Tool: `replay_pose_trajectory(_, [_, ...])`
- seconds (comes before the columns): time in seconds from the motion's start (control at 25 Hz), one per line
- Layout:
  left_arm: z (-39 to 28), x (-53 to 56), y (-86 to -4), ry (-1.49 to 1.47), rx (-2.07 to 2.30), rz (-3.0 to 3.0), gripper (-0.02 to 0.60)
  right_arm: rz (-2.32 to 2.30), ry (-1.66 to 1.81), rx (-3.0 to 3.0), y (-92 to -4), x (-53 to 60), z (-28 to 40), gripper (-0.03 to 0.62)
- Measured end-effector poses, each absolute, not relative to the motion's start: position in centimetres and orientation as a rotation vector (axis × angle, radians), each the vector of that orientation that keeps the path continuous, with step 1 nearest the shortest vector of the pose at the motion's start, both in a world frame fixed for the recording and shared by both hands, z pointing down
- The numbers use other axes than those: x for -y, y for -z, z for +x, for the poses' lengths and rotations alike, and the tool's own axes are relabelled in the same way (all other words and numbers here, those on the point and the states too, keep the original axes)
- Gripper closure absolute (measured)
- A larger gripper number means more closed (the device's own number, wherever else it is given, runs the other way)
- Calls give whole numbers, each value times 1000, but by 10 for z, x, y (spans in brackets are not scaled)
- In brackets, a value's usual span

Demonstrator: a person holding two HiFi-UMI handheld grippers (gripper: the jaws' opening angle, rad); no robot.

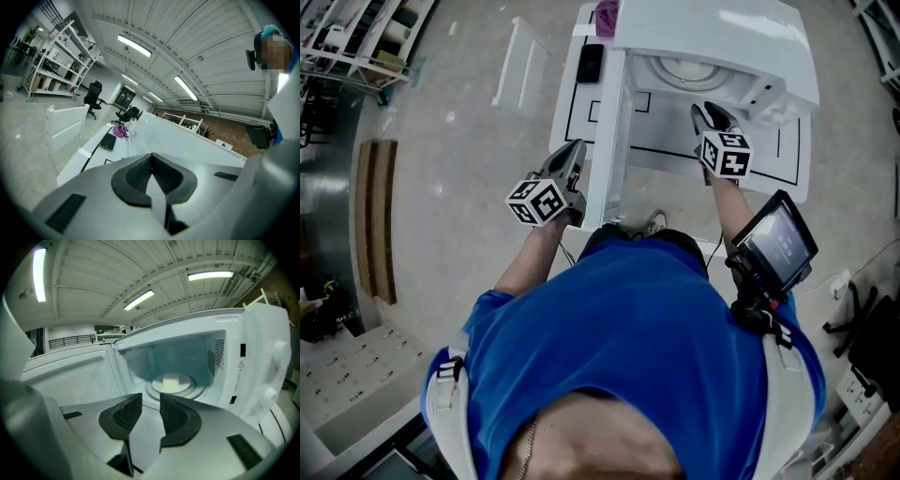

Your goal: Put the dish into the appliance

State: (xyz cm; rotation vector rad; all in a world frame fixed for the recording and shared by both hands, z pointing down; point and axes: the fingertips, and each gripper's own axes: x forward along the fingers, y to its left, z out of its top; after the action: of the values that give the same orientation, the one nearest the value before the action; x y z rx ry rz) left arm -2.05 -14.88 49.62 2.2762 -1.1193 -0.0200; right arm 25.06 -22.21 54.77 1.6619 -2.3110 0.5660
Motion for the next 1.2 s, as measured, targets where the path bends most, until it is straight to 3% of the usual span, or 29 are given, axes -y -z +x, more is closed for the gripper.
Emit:
replay_pose_trajectory(0.2, [-23, 135, -494, 32, 1140, 2274, 575, 1649, -566, 2344, -537, 198, 246, 476])
replay_pose_trajectory(0.44, [-23, 125, -492, 29, 1108, 2294, 575, 1675, -564, 2364, -527, 173, 235, 591])
replay_pose_trajectory(1.2, [-19, 104, -489, 26, 987, 2331, 574, 1765, -569, 2402, -491, 115, 208, 592])
